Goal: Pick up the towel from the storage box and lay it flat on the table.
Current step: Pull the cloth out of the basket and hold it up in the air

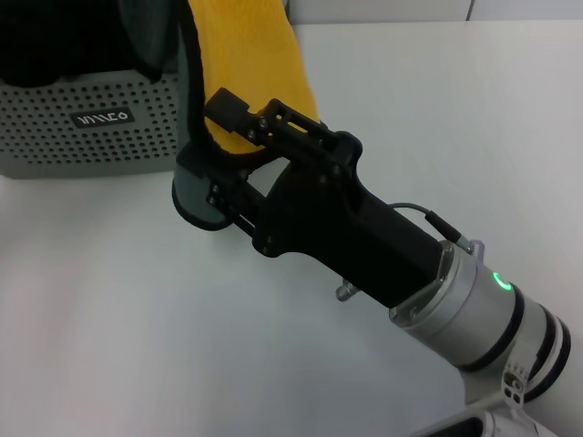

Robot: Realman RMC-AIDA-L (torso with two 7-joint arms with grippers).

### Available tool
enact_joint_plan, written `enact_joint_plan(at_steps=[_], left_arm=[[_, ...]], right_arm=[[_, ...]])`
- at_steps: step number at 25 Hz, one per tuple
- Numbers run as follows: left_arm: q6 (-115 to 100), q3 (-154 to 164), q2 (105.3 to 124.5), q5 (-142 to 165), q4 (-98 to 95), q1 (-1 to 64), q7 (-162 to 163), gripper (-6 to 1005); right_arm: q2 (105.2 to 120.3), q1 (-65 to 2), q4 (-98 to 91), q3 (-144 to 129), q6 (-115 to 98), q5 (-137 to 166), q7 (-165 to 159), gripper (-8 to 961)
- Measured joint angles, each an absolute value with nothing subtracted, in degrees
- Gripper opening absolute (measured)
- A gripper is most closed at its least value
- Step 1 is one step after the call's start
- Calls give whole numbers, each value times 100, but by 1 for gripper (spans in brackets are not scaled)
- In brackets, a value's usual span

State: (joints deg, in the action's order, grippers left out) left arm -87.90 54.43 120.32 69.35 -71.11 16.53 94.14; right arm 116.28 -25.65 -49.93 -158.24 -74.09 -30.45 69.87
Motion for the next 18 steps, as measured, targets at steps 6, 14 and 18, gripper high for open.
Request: enact_joint_plan(at_steps=[6, 14, 18], left_arm=[[-8789, 5433, 12024, 6934, -7093, 1652, 9413, 71], [-8789, 5428, 12023, 6934, -7093, 1652, 9406, 74], [-8789, 5418, 12023, 6934, -7096, 1652, 9404, 75]], right_arm=[[11628, -2433, -5077, -15835, -7450, -3112, 6983, 429], [11627, -2380, -5050, -15809, -7453, -3188, 6984, 380], [11627, -2314, -5042, -15840, -7447, -3191, 6984, 355]])
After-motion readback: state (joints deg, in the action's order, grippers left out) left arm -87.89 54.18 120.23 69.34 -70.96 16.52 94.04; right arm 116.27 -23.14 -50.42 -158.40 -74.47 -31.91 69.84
